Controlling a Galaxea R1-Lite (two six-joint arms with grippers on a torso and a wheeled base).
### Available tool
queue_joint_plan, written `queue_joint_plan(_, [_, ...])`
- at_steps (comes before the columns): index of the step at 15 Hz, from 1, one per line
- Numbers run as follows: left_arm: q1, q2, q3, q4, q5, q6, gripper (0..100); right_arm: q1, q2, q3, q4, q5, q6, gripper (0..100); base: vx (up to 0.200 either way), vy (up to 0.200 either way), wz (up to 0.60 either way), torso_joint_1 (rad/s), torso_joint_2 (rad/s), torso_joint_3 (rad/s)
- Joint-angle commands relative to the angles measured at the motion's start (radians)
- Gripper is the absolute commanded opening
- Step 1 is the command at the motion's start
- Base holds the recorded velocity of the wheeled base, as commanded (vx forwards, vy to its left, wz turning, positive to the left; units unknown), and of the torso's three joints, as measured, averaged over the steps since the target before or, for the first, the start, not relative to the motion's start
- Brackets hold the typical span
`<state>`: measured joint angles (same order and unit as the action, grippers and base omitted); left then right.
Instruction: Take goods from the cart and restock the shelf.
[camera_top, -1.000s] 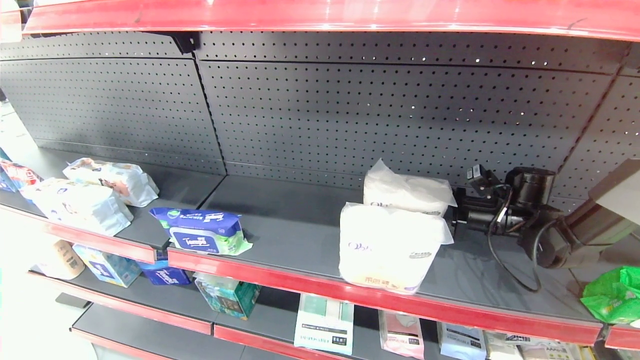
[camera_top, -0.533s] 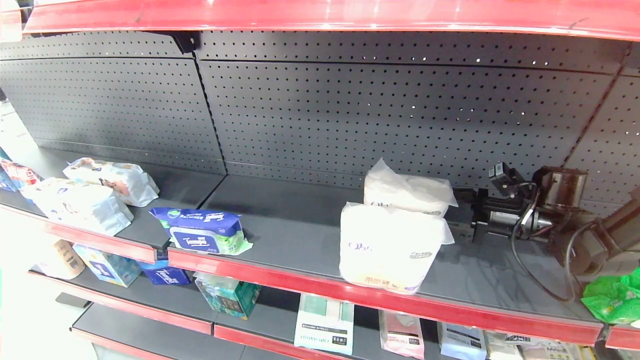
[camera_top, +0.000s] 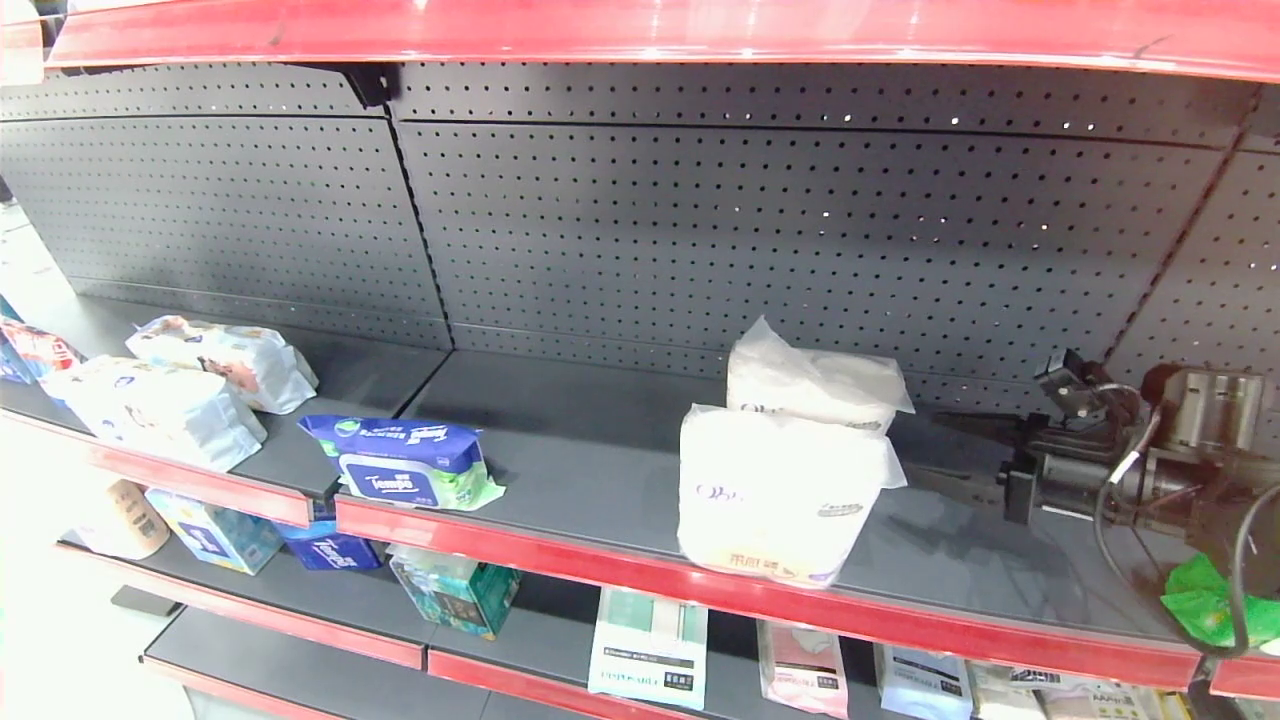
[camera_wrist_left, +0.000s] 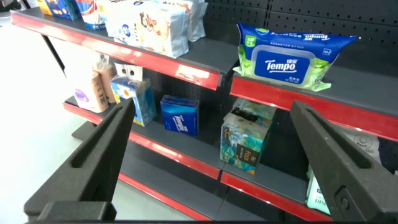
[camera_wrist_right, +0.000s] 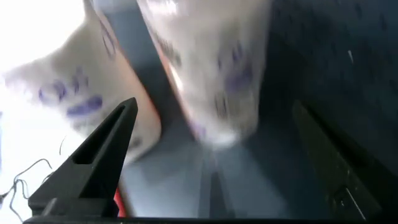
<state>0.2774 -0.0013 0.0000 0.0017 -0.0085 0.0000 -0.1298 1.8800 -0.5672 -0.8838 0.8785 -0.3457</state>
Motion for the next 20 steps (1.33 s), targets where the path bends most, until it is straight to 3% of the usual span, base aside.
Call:
queue_joint_plan(1, [0.0, 0.001, 0.0, 0.0, -0.001, 0.0, 100, -0.034, -0.229, 0.096, 0.138, -0.167, 0.002, 100, 0.0, 0.0, 0.0, 0.0, 0.0, 0.0])
queue_joint_plan(5, [0.0, 0.001, 0.0, 0.0, 0.001, 0.0, 100, 0.001, -0.691, 0.274, 0.356, -0.607, 0.083, 100, 0.0, 0.0, 0.0, 0.0, 0.0, 0.0])
queue_joint_plan(7, [0.002, 0.001, 0.0, 0.0, -0.001, 0.0, 100, 0.059, -0.946, 0.411, 0.39, -0.731, 0.116, 100, 0.0, 0.0, 0.0, 0.0, 0.0, 0.0])
queue_joint_plan(9, [0.0, 0.001, 0.0, 0.001, -0.001, 0.0, 100, 0.071, -1.256, 0.556, 0.468, -0.786, 0.119, 100, 0.0, 0.0, 0.0, 0.0, 0.0, 0.0])
queue_joint_plan(12, [0.0, 0.001, 0.0, 0.0, -0.001, 0.0, 100, 0.061, -1.656, 0.546, 0.758, -0.791, 0.209, 100, 0.0, 0.0, 0.0, 0.0, 0.0, 0.0])
queue_joint_plan(14, [0.0, 0.001, 0.0, 0.0, 0.001, 0.0, 100, 0.065, -1.796, 0.524, 0.922, -0.791, 0.217, 100, 0.0, 0.0, 0.0, 0.0, 0.0, 0.0])
queue_joint_plan(17, [0.0, 0.001, 0.0, 0.0, -0.001, 0.0, 100, 0.101, -1.817, 0.523, 0.925, -0.765, 0.254, 100, 0.0, 0.0, 0.0, 0.0, 0.0, 0.0])
queue_joint_plan(20, [0.0, 0.001, 0.0, 0.0, -0.001, 0.0, 100, 0.131, -1.88, 0.54, 0.895, -0.813, 0.287, 100, 0.0, 0.0, 0.0, 0.0, 0.0, 0.0])
